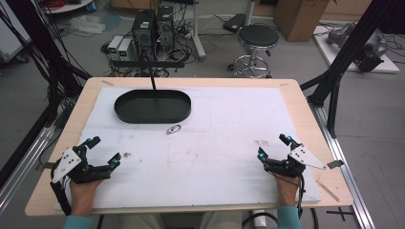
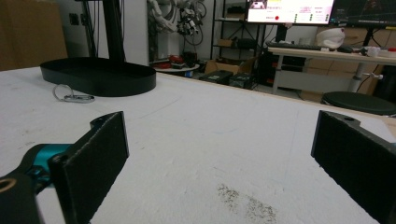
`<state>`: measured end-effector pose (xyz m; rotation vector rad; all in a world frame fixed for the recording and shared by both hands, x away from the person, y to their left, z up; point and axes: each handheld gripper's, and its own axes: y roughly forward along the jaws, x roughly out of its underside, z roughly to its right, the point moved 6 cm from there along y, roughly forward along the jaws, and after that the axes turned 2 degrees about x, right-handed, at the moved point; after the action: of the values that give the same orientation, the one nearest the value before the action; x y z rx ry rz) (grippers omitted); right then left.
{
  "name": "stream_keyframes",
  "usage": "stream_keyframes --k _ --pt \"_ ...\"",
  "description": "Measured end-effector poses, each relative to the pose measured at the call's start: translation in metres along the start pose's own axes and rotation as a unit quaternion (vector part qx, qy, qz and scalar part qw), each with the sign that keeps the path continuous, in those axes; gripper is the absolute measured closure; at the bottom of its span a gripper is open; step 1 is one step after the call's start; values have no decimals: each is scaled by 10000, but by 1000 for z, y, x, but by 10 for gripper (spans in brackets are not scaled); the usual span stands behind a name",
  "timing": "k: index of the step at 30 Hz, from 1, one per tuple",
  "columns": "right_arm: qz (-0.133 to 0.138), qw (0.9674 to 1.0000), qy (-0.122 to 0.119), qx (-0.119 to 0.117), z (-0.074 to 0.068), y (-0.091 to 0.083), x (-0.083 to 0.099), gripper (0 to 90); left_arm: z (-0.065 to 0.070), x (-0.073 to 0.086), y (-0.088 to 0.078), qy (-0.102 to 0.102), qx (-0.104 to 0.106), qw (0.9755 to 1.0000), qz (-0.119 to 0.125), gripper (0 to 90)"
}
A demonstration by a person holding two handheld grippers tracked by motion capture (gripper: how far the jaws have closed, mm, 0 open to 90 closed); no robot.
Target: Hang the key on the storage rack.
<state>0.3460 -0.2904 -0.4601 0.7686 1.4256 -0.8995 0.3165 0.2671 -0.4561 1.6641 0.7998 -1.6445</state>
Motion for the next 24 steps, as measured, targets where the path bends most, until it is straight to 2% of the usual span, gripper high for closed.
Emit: stream_keyframes --k 4,20,24 --pt "-2 10000 -77 -7 -1 0 0 34 0 0 1 -8 -30 10000 -33 19" --pt "4 10000 -16 -16 -1 0 0 33 -2 0 1 -52 -71 10000 -37 19" --pt "-1 10000 -12 -18 -1 0 0 34 -4 0 1 -207 -123 9996 -147 19"
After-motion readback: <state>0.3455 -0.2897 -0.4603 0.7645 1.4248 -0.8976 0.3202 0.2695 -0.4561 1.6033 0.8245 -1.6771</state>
